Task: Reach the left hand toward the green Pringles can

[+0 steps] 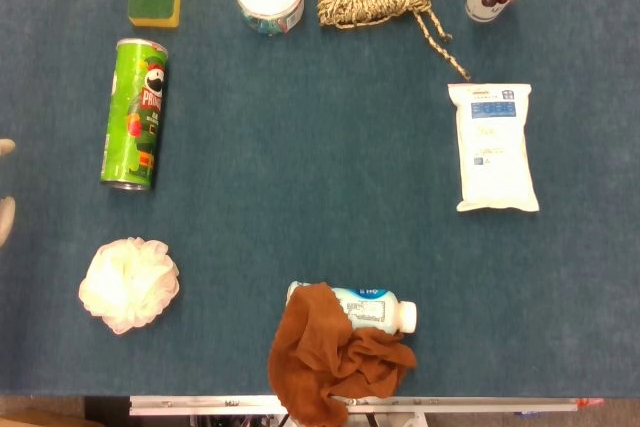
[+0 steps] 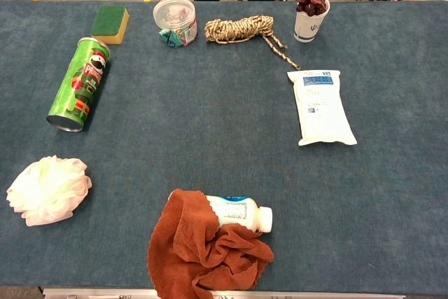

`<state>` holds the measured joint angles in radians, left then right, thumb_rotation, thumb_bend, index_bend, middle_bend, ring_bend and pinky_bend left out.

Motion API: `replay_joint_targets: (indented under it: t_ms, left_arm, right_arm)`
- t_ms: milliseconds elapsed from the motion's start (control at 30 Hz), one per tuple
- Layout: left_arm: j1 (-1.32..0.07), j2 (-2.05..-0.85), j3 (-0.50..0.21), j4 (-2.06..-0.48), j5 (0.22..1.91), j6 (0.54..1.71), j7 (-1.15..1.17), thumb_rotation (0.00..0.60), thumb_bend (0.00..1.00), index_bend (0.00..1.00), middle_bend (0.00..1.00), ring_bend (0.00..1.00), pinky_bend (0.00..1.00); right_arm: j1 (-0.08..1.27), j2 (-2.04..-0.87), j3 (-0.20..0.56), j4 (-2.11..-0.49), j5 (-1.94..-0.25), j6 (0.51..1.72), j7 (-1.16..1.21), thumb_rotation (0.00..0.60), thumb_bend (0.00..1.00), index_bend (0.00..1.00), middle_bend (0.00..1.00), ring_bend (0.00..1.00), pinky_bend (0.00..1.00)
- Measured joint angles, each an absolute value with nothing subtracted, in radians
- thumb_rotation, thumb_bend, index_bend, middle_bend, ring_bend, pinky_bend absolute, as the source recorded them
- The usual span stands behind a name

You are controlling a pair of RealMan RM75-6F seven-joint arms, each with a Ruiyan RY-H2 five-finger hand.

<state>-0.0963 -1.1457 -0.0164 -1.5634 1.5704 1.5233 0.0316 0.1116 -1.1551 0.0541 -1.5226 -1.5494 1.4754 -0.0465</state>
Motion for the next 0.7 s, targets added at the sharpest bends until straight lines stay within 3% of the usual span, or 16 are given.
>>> replay_joint_targets:
  t_ms: [100,433,700]
  left_arm:
    - [-0.097,-1.146,-0.016,-1.565,1.573,1.523,0.031,0.600,0.45,0.24,0.17,0.25,0.39]
    - [-0.106,-1.158,-0.018,-1.554,1.574,1.510,0.016,0.600,0.82,0.25,0.17,0.24,0.39]
    - [-0.123,-1.172,-0.019,-1.538,1.563,1.475,0.003,0.600,1.00,0.25,0.15,0.20,0.39]
  right_arm:
    - [0.112,-1.156,0.054,-1.522,-1.549,1.474,-0.047,0.600,0.05,0.31,0.21,0.20,0.39]
    - [0.101,-1.149,0.053,-1.534,-1.548,1.495,-0.060,0.600,0.05,0.31,0.21,0.20,0.39]
    - [0.080,-1.141,0.054,-1.560,-1.552,1.531,-0.093,0.600,0.05,0.31,0.21,0.20,0.39]
